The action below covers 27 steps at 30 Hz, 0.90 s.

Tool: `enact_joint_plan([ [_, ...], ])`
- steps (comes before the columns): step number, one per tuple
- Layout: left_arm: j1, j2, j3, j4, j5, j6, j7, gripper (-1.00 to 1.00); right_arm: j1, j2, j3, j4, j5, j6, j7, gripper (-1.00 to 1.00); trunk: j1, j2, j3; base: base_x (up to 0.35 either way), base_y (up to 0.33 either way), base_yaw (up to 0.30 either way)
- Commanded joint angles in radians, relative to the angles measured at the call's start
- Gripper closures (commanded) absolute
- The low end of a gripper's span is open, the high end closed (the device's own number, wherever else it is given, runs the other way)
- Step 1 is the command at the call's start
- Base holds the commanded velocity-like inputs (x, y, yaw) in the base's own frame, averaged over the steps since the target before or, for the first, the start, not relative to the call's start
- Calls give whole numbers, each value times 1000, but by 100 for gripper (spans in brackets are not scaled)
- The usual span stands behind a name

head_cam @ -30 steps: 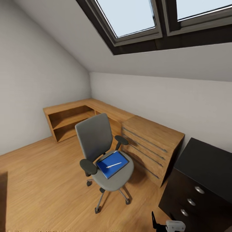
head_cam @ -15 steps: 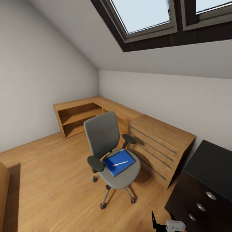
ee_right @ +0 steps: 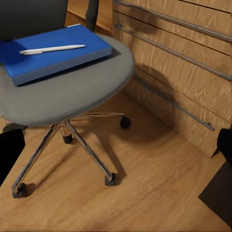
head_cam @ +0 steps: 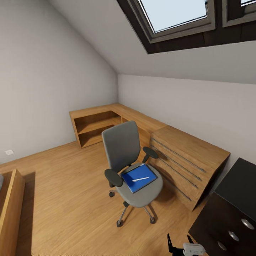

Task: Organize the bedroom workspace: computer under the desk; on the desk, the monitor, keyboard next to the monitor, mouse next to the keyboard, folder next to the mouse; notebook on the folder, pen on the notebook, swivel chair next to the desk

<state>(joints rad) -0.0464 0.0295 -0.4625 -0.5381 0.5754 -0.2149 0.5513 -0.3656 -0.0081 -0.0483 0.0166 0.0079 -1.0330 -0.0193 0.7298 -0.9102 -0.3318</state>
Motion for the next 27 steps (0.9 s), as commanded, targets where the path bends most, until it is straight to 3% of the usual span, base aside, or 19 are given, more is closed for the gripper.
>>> enact_joint_plan([
  [1,-1,1,-9,0,10,-7,6,-100,-1,-1,-3,2,3,15,1,-100,0,-1,-2,88,144,131],
  [6,-1,1,-10,0,10,-7,6,-100,-1,-3,-1,1,2,68,2,-100,0,-1,-4,164,202,57],
  [27,-1,1,-10,0,11,-7,6,-100,-1,-6,-1,-1,2,73,2,-100,0,-1,-4,29,29,2],
])
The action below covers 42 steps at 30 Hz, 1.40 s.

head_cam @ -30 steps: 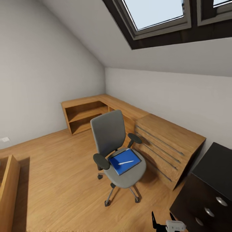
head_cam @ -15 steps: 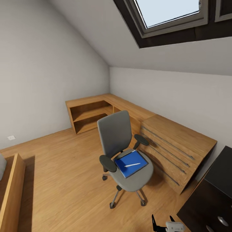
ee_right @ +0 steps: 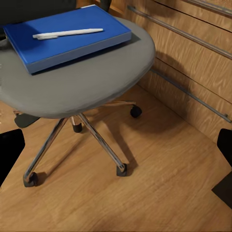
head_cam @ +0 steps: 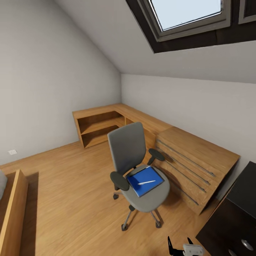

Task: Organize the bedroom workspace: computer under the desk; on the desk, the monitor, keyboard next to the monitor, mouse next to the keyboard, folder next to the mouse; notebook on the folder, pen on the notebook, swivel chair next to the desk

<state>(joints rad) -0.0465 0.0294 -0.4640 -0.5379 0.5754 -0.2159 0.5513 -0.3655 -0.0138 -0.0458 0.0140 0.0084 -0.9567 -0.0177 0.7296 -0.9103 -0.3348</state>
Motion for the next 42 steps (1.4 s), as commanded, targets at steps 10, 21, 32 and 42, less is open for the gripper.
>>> enact_joint_plan([
  [10,-1,1,-8,-1,11,-6,6,-100,-1,0,-4,0,2,-3,-1,-100,0,-1,-1,212,210,0],
  [21,-1,2,-7,-5,7,-7,9,-100,-1,0,-17,-54,-16,110,-3,-100,0,-1,-1,41,42,0],
  [32,-1,24,52,-343,13,82,14,-100,-9,6,-132,-420,-284,494,-38,-100,0,-1,-1,0,0,0],
  [42,0,28,244,-788,14,515,19,-100,-90,63,-133,-761,-310,919,-314,-100,0,-1,-1,0,0,0],
])
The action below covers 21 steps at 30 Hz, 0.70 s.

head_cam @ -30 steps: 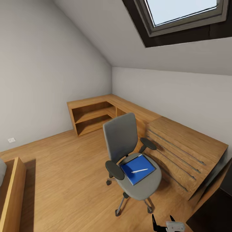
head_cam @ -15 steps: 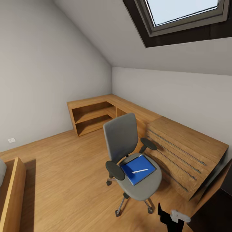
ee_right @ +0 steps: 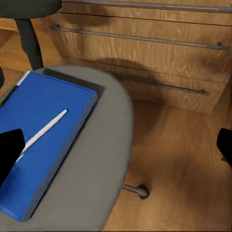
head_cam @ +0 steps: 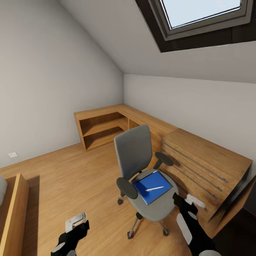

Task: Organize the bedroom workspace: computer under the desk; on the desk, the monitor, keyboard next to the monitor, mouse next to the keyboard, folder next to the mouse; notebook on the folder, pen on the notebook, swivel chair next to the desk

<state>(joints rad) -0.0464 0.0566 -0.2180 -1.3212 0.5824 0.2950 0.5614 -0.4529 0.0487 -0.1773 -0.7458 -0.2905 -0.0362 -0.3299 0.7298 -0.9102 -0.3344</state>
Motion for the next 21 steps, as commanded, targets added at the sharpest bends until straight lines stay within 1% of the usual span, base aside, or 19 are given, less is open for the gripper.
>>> enact_joint_plan([
  [1,0,1,7,-52,8,32,9,-100,-43,10,-2,-10,-11,71,-22,-100,0,-1,-2,0,0,0],
  [2,0,1,11,-72,8,44,9,-100,-64,16,-2,-11,-12,105,-31,-100,0,-1,-2,0,0,0],
  [3,-3,-1,18,-120,10,78,11,-100,-128,41,-3,2,-17,188,-57,-100,0,-1,-2,0,0,0],
  [4,-6,-2,20,-133,12,88,13,-100,-148,52,-3,13,-19,206,-70,-100,0,-1,-2,0,0,0],
  [5,-19,-7,43,-165,27,112,23,-100,-203,84,-4,60,-26,242,-128,-100,0,-1,-2,0,0,0],
  [6,-27,-13,77,-179,56,122,31,-100,-236,103,-4,96,-35,256,-175,-100,0,-1,-2,0,0,0],
  [7,-34,-21,131,-190,120,130,38,-100,-267,123,-4,136,-59,269,-217,-100,0,-1,-2,0,0,0],
  [8,-40,-23,191,-192,228,137,43,-100,-293,126,-7,218,-124,276,-220,-100,0,-1,-2,0,0,0],
  [9,-40,-19,198,-192,238,138,44,-100,-296,126,-8,245,-141,273,-189,-100,0,-1,-2,0,0,0],
  [10,-40,-17,200,-192,241,139,44,-100,-297,126,-9,258,-148,270,-171,-100,0,-1,-2,0,0,0],
  [11,-41,-8,204,-192,245,139,45,-100,-298,126,-9,280,-158,263,-136,-100,0,-1,-2,0,0,0],
  [12,-41,10,204,-193,250,140,60,-100,-299,126,-10,306,-171,252,-77,-100,0,-1,-2,0,0,0],
  [13,-41,15,181,-193,253,139,99,-100,-299,126,-11,315,-175,248,-57,-100,0,-1,-2,0,0,0],
  [16,-41,16,149,-193,254,136,129,-100,-299,126,-11,317,-176,245,-51,-100,0,-1,-2,0,0,0],
  [21,-41,17,136,-193,255,135,141,-100,-299,126,-10,319,-173,238,-48,-100,0,-1,1,0,0,18],
])
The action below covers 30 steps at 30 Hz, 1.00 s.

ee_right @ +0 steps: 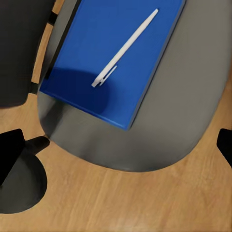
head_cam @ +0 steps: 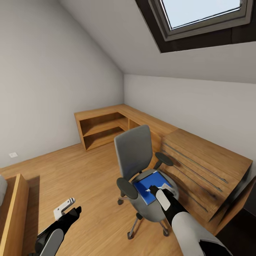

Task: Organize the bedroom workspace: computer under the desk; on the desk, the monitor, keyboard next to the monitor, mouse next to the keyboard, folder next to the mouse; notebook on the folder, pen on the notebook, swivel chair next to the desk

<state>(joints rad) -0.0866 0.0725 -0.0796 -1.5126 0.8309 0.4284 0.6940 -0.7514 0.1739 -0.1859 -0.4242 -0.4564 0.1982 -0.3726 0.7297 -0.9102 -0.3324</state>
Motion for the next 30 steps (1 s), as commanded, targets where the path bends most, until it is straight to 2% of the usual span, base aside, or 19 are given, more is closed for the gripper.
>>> enact_joint_plan([
  [1,-1,1,-3,-1,7,1,10,-100,0,1,-1,-2,-6,-6,-5,-100,0,-1,0,0,0,67],
  [8,-1,2,-6,-1,6,3,12,-100,1,1,1,-1,-5,-79,-6,-100,0,-1,9,0,0,94],
  [22,-1,2,-9,-1,7,1,13,-100,1,1,2,-1,-4,-82,-3,-100,0,-1,26,0,0,87],
  [26,-1,3,-41,0,7,0,14,-100,1,1,4,0,-4,-83,0,-100,0,-1,26,0,0,10],
  [30,-1,3,-50,0,7,0,13,-100,1,1,4,-1,-4,-83,-1,-100,0,-1,26,69,0,2],
])
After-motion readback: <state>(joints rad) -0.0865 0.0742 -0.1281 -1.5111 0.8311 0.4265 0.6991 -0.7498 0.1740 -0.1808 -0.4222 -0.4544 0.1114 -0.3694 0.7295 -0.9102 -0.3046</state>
